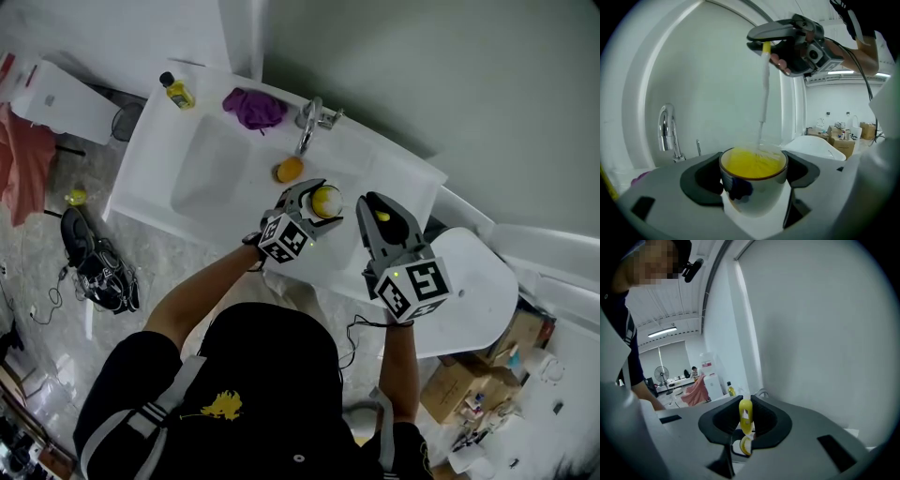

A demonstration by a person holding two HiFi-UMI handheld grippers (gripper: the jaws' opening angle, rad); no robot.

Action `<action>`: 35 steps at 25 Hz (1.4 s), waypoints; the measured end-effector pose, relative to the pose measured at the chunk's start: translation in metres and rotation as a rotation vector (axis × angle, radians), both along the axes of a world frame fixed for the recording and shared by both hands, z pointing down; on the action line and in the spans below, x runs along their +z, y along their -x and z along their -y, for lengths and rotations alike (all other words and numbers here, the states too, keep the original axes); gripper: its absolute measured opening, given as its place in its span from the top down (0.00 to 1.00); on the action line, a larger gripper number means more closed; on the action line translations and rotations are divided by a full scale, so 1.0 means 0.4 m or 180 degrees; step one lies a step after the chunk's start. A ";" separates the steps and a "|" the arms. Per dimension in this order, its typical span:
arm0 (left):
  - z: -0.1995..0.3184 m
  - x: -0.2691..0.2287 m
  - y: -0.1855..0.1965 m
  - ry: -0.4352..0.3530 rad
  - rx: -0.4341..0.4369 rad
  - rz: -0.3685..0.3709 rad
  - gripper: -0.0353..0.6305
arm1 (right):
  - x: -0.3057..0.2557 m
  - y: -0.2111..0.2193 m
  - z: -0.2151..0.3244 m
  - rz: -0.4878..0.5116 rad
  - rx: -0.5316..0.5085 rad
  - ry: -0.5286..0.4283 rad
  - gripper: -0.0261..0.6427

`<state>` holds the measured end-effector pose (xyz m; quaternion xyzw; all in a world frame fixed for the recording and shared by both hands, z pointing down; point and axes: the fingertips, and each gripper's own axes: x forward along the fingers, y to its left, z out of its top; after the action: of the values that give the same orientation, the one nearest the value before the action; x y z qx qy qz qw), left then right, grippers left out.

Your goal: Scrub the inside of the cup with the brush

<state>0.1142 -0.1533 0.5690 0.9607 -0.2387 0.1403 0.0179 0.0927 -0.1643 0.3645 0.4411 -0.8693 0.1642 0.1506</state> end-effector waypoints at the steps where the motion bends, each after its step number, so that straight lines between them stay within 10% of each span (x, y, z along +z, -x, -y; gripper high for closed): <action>1: 0.011 0.000 0.005 -0.0001 -0.0019 -0.0003 0.34 | -0.002 0.021 -0.018 -0.0037 -0.0112 0.0016 0.85; 6: 0.030 -0.021 -0.003 -0.0051 0.0000 -0.0023 0.34 | -0.017 0.159 -0.063 -0.0508 -0.0727 -0.0106 0.85; 11: -0.034 -0.055 -0.058 -0.0113 0.0238 -0.0105 0.34 | -0.038 0.190 0.021 -0.0578 -0.0670 -0.0406 0.85; 18: -0.085 -0.074 -0.053 -0.0066 0.0397 -0.0158 0.34 | -0.048 -0.046 0.110 0.0186 0.0223 -0.0225 0.85; 25: -0.001 -0.048 0.027 0.0038 0.0119 -0.0090 0.34 | -0.036 -0.072 -0.029 0.0790 0.0098 0.0080 0.85; 35: -0.049 -0.094 -0.030 -0.0112 0.0386 -0.0143 0.34 | -0.093 0.207 -0.041 -0.0105 -0.0853 -0.0507 0.86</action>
<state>0.1262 -0.1338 0.5313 0.9765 -0.1820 0.1153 -0.0022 0.0099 -0.1480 0.3272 0.3343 -0.9281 0.0659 0.1499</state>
